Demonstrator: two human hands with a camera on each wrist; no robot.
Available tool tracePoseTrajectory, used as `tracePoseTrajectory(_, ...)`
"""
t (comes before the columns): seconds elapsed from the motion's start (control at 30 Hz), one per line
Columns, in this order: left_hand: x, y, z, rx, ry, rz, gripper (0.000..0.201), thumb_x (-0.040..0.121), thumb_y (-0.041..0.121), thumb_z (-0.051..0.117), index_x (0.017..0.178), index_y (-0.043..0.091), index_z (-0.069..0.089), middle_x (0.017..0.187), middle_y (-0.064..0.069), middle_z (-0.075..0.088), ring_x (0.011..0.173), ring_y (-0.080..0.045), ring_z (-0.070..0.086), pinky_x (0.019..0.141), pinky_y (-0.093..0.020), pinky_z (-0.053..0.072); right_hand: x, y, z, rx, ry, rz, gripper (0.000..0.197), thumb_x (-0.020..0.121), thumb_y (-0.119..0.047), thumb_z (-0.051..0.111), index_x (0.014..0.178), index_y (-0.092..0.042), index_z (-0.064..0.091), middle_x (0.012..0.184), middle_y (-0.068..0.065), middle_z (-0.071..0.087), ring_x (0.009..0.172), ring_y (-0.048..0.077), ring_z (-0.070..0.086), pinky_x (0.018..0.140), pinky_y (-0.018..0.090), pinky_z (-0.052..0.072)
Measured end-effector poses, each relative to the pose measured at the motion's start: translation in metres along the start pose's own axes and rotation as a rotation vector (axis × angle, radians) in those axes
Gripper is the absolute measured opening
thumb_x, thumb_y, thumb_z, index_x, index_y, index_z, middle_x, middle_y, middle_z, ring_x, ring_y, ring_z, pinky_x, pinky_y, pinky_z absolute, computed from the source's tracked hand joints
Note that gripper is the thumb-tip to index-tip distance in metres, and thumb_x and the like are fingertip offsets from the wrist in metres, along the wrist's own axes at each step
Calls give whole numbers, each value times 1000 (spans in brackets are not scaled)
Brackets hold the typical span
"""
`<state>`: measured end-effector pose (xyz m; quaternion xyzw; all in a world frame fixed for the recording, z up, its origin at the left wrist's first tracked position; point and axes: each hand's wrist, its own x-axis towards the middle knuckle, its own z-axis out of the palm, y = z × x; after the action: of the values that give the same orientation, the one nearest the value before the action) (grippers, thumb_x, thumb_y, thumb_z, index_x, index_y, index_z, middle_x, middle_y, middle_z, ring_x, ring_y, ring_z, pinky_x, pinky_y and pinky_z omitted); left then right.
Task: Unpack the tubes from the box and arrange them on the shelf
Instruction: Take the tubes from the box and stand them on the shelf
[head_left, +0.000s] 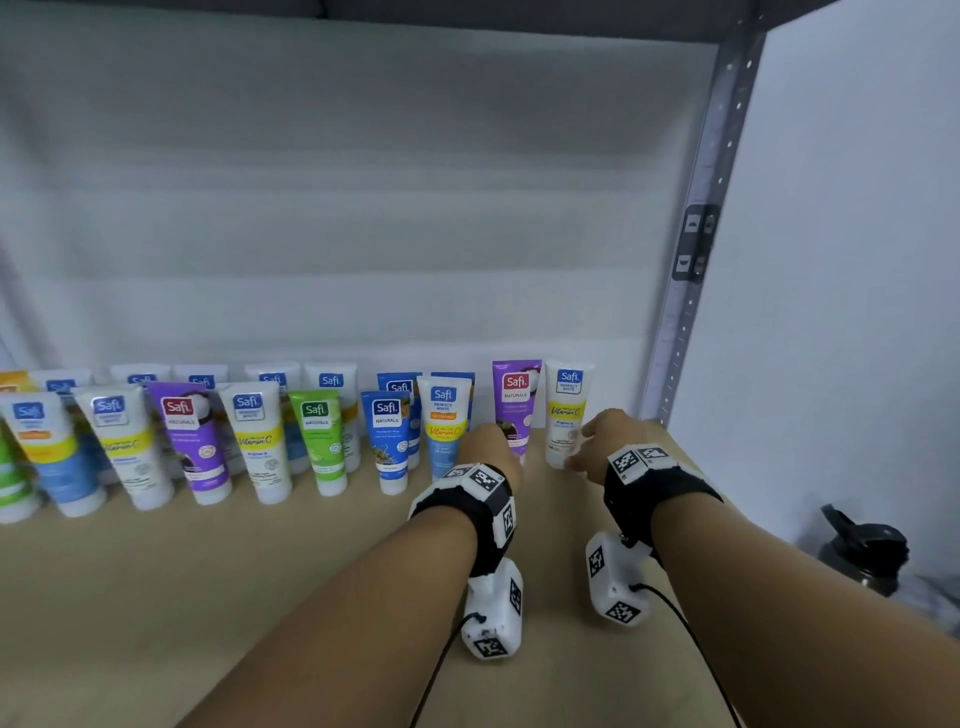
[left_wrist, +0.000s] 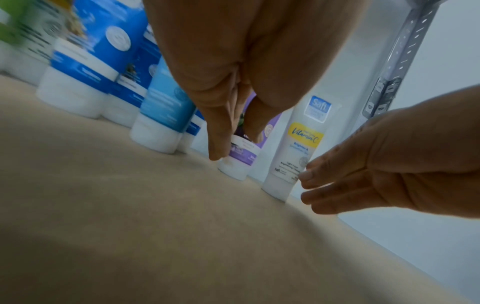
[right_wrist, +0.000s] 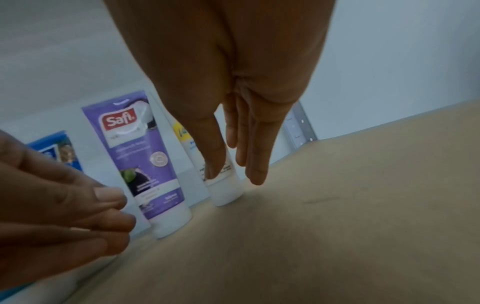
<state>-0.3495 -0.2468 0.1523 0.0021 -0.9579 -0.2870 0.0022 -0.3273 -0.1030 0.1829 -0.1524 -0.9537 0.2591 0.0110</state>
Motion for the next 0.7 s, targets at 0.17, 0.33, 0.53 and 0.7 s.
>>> tracePoseTrajectory(0.17, -37, -19, -32, 30, 30, -10, 24, 95, 16, 52, 114, 3, 60, 117, -12, 62, 107, -30, 60, 85, -33, 48, -37, -15, 4, 20, -49, -29, 55, 77, -25, 80, 123, -6, 56, 119, 11, 64, 106, 25, 64, 88, 27, 51)
tracePoseTrajectory(0.33, -94, -57, -72, 49, 47, 34, 31, 91, 17, 59, 120, 7, 57, 123, -12, 58, 113, -28, 57, 93, -32, 47, -96, -49, 15, -1, -116, -194, 46, 74, -24, 81, 116, -13, 65, 116, 6, 64, 105, 24, 64, 93, 33, 52)
tracePoseTrajectory(0.53, -182, -133, -121, 123, 59, 25, 23, 82, 21, 66, 104, 14, 67, 109, -10, 67, 102, -27, 64, 93, -34, 51, -189, -99, 53, -21, -226, -405, 38, 68, -21, 85, 101, -16, 68, 105, 4, 69, 94, 21, 65, 86, 31, 54)
tracePoseTrajectory(0.7, -253, -209, -147, 211, 33, -57, 17, 76, 28, 72, 90, 19, 70, 101, -6, 70, 97, -25, 65, 90, -32, 53, -276, -140, 101, -88, -348, -588, 34, 71, -21, 83, 101, -11, 71, 101, 3, 71, 96, 19, 65, 85, 26, 50)
